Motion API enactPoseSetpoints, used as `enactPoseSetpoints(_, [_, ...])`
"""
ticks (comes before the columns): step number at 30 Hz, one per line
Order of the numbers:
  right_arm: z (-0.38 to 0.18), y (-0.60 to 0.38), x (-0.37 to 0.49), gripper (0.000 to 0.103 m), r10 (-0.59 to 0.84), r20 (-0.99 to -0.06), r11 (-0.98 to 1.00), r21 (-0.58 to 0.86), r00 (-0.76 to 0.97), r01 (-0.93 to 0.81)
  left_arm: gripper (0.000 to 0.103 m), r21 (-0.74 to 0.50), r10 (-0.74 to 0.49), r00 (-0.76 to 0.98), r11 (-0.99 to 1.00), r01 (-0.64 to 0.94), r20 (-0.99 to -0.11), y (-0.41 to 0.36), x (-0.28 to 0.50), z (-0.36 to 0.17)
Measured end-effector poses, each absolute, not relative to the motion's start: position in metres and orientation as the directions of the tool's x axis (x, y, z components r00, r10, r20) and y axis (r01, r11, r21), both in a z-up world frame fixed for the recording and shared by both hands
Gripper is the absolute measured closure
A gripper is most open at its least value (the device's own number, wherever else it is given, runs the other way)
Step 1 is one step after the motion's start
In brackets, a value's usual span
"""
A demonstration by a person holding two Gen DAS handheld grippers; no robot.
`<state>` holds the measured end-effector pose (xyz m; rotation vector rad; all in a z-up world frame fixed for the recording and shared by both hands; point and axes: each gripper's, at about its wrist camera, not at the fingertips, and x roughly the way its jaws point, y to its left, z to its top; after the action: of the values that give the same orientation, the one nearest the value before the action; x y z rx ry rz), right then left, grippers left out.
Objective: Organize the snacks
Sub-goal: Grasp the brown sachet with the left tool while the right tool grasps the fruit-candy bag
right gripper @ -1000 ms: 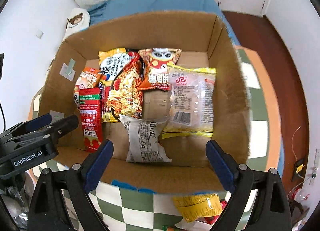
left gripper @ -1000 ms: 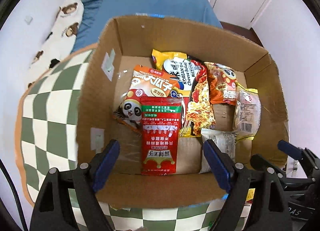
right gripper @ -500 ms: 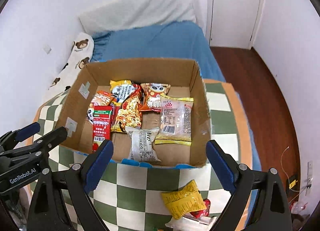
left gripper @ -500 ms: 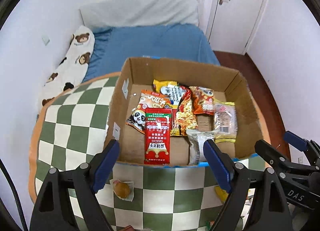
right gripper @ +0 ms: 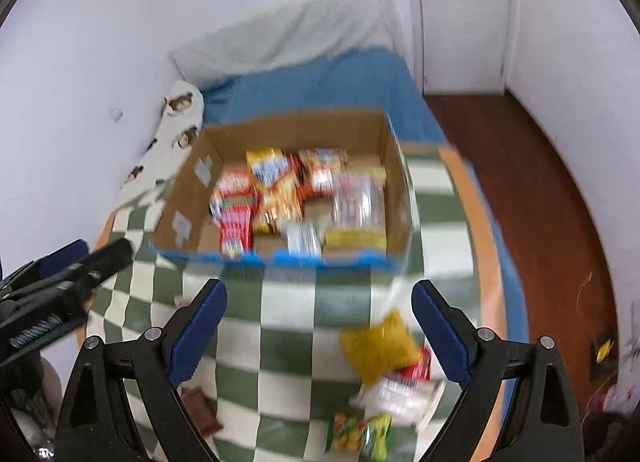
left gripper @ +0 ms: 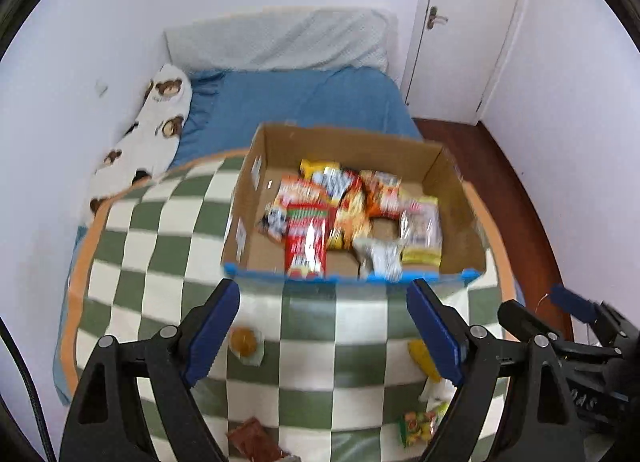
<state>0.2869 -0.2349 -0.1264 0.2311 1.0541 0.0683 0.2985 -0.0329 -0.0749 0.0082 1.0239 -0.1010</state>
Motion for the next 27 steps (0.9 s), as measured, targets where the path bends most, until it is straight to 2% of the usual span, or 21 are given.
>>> enactPoseSetpoints(2, [-0.156, -0.248, 0.277, 0.009, 0.192, -0.884, 0.960, 0.260, 0.427, 0.106, 0.018, -0.036, -0.064, 0.476, 0.997, 0.069, -0.877, -0.026, 0.288, -0.095])
enactPoseSetpoints(3, [-0.169, -0.254, 0.273, 0.017, 0.207, -0.893, 0.952, 0.277, 0.399, 0.127, 0.018, -0.038, -0.060, 0.452, 0.998, 0.058, -0.890, -0.022, 0.284, -0.105])
enactPoseSetpoints(5, [-0.202, -0.264, 0.261, 0.026, 0.244, -0.913, 0.933, 0.313, 0.328, 0.178, 0.018, -0.044, -0.051, 0.392, 0.999, 0.028, -0.919, -0.013, 0.276, -0.131])
enactPoseSetpoints(8, [-0.246, -0.274, 0.245, 0.026, 0.272, -0.934, 0.911, 0.328, 0.233, 0.249, 0.018, -0.049, -0.038, 0.295, 0.998, -0.027, -0.955, 0.004, 0.260, -0.174])
enactPoseSetpoints(13, [-0.310, -0.280, 0.216, 0.025, 0.261, -0.962, 0.907, 0.272, 0.078, 0.321, 0.018, -0.015, 0.000, 0.144, 0.994, -0.108, -0.990, 0.032, 0.229, -0.240])
enactPoseSetpoints(17, [-0.355, -0.289, 0.187, 0.026, 0.312, -0.950, 0.851, 0.281, 0.004, 0.445, 0.018, 0.005, 0.013, 0.050, 0.988, -0.152, -0.999, 0.052, 0.210, -0.276])
enactPoseSetpoints(20, [-0.380, -0.277, 0.173, 0.026, 0.412, -0.910, 0.807, 0.344, -0.041, 0.481, 0.018, 0.011, 0.013, 0.007, 0.983, -0.181, -1.000, 0.064, 0.199, -0.294])
enactPoseSetpoints(24, [-0.385, -0.224, 0.169, 0.026, 0.515, -0.842, 0.835, 0.450, -0.161, 0.317, 0.018, 0.021, 0.016, -0.028, 0.980, -0.197, -0.999, 0.075, 0.189, -0.305])
enactPoseSetpoints(27, [-0.361, -0.198, 0.174, 0.022, 0.442, -0.882, 0.896, 0.424, -0.162, 0.133, 0.018, 0.008, -0.001, -0.046, 0.979, -0.203, -0.999, 0.078, 0.186, -0.310])
